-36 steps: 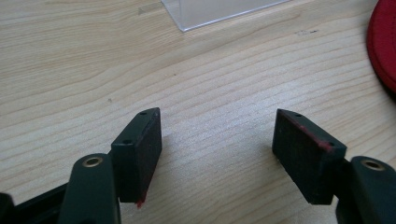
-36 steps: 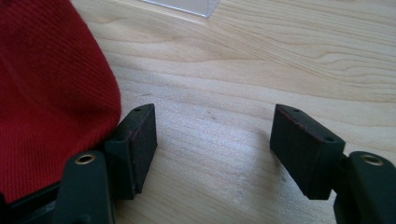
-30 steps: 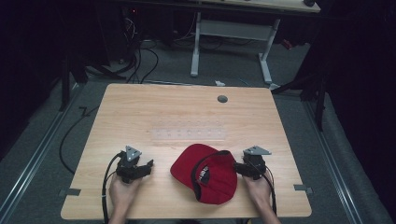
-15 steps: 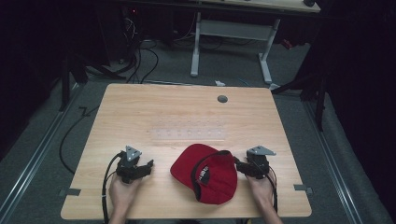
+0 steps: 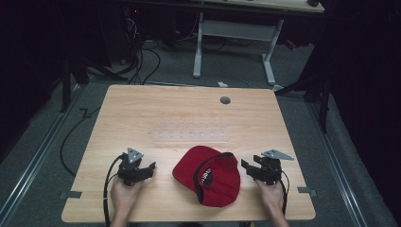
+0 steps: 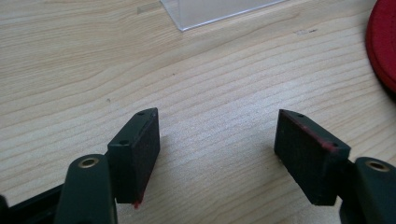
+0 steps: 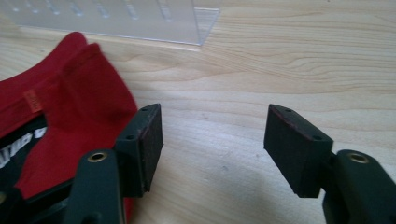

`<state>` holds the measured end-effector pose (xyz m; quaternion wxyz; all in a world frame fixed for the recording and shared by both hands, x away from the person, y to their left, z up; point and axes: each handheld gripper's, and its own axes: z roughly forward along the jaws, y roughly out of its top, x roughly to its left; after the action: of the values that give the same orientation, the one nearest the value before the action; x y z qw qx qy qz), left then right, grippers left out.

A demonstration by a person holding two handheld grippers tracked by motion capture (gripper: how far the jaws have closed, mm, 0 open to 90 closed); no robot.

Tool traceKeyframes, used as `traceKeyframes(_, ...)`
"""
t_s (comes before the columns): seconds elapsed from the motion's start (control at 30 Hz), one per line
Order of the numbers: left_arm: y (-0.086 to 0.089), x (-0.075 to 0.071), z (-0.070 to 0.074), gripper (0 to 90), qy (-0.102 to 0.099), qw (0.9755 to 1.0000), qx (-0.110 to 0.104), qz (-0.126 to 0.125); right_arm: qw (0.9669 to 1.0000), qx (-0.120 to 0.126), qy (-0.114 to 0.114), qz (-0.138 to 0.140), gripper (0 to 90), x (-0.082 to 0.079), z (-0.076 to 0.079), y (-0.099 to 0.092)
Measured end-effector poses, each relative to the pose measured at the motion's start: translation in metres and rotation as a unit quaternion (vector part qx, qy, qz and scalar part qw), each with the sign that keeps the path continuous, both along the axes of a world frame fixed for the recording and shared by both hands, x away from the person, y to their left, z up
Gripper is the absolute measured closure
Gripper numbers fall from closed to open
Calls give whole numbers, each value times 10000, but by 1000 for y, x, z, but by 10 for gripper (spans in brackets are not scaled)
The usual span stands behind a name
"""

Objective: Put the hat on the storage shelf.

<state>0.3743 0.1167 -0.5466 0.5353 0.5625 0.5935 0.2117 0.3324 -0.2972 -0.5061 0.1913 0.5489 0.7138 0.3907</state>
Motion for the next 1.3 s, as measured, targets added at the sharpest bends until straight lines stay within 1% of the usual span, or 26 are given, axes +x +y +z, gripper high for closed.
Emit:
traceKeyframes(0.03, 0, 0, 0, 315, 0, 10000, 1, 1, 10000, 0, 0, 0, 354, 0, 0, 0)
traceKeyframes(0.1, 0, 0, 0, 315, 0, 10000, 1, 0, 9999, 10, -51, 103, 337, -3, 2, 1)
traceKeyframes(0.13, 0, 0, 0, 314, 1, 10000, 1, -1, 9997, 14, -79, 209, 318, -5, 4, 3)
traceKeyframes(0.2, 0, 0, 0, 314, 0, 10000, -1, 0, 9997, 28, -73, 244, 310, -6, 5, 4)
traceKeyframes(0.37, 0, 0, 0, 314, 1, 10000, 1, 1, 9987, 111, -148, 472, 276, -10, 8, 10)
traceKeyframes(0.43, 0, 0, 0, 314, -1, 10000, -3, 3, 9981, 134, -199, 575, 275, -11, 8, 12)
traceKeyframes(0.47, 0, 0, 0, 314, 0, 10000, -2, 3, 9978, 167, -203, 604, 275, -11, 9, 13)
traceKeyframes(0.53, 0, 0, 0, 314, -1, 10000, -3, 5, 9976, 151, -184, 656, 272, -11, 9, 17)
traceKeyframes(0.57, 0, 0, 0, 314, 0, 10000, -4, 4, 9973, 129, -194, 696, 271, -10, 9, 18)
traceKeyframes(0.7, 0, 0, 0, 313, 0, 10000, -4, 5, 9963, 230, -181, 812, 258, -6, 11, 26)
traceKeyframes(0.77, 0, 0, 0, 313, 1, 10000, -3, 5, 9960, 232, -183, 839, 258, -4, 11, 27)
traceKeyframes(0.9, 0, 0, 0, 313, 2, 10000, -4, 5, 9944, 387, -76, 983, 251, 4, 11, 34)
traceKeyframes(0.93, 0, 0, 0, 313, 1, 10000, -4, 6, 9944, 387, -76, 983, 251, 4, 11, 34)
traceKeyframes(0.97, 0, 0, 0, 312, 3, 10000, -2, 6, 9941, 368, 15, 1025, 270, 8, 10, 36)
traceKeyframes(1.03, 0, 0, 0, 312, 2, 10000, -4, 8, 9936, 386, 92, 1057, 293, 11, 8, 38)
traceKeyframes(1.23, 0, 0, 0, 311, 3, 10000, -4, 8, 9933, 394, 118, 1081, 299, 16, 7, 43)
traceKeyframes(1.27, 0, 0, 0, 311, 3, 10000, -4, 8, 9927, 407, 92, 1132, 294, 20, 8, 46)
traceKeyframes(1.3, 0, 0, 0, 311, 3, 10000, -4, 8, 9922, 435, 113, 1164, 295, 21, 8, 47)
